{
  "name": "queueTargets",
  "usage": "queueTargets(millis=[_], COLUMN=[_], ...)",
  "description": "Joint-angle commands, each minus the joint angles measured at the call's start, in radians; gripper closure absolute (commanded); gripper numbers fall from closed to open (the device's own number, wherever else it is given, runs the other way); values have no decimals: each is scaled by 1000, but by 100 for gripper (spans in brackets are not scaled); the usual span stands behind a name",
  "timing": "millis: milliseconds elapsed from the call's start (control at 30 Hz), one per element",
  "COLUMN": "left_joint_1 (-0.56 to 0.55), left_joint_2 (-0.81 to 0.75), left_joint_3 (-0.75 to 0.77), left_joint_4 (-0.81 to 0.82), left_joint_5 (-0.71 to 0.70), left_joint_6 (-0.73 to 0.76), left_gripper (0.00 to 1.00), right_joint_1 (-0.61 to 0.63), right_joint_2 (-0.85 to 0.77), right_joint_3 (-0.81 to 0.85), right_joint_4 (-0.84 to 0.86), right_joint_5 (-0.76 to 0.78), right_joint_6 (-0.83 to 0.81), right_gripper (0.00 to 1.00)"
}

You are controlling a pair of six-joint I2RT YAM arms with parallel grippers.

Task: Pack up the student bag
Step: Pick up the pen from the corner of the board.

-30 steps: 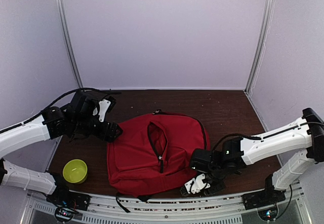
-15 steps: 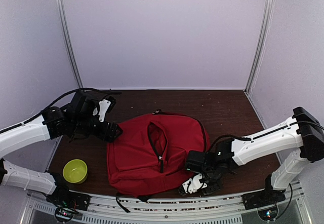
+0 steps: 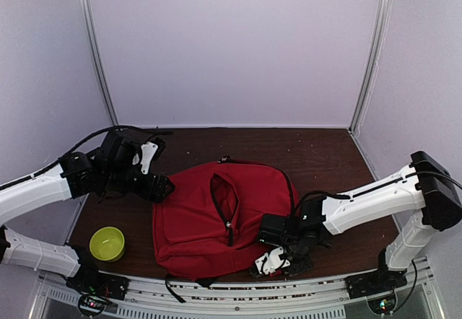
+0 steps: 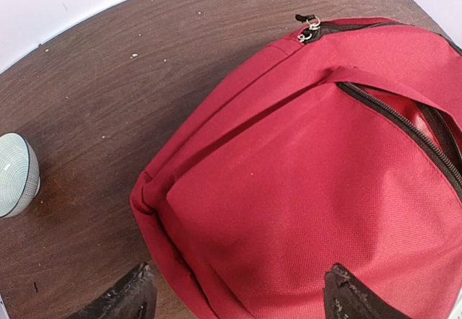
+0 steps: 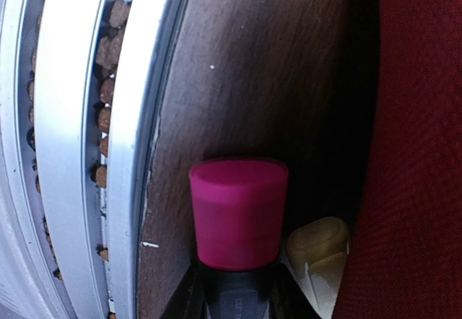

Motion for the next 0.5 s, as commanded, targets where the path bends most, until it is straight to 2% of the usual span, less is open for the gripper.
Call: queueTargets(millis=[0, 167, 467], left_joint_1=[3, 3, 3], left_joint_2=[-5, -6, -11], left_joint_3=[-4, -4, -10], left_joint_4=[12, 13, 12], left_joint_5=[-5, -7, -11], left_joint_6=[12, 13, 10], left_gripper=[18, 18, 18], right_joint_1=[13, 19, 16], right_joint_2=[-18, -112, -304], right_joint_3=[-29, -39, 16], right_joint_4=[17, 12, 28], right_joint_5=[4, -59, -303], right_joint_6=[8, 7, 3], right_gripper=[86, 87, 88])
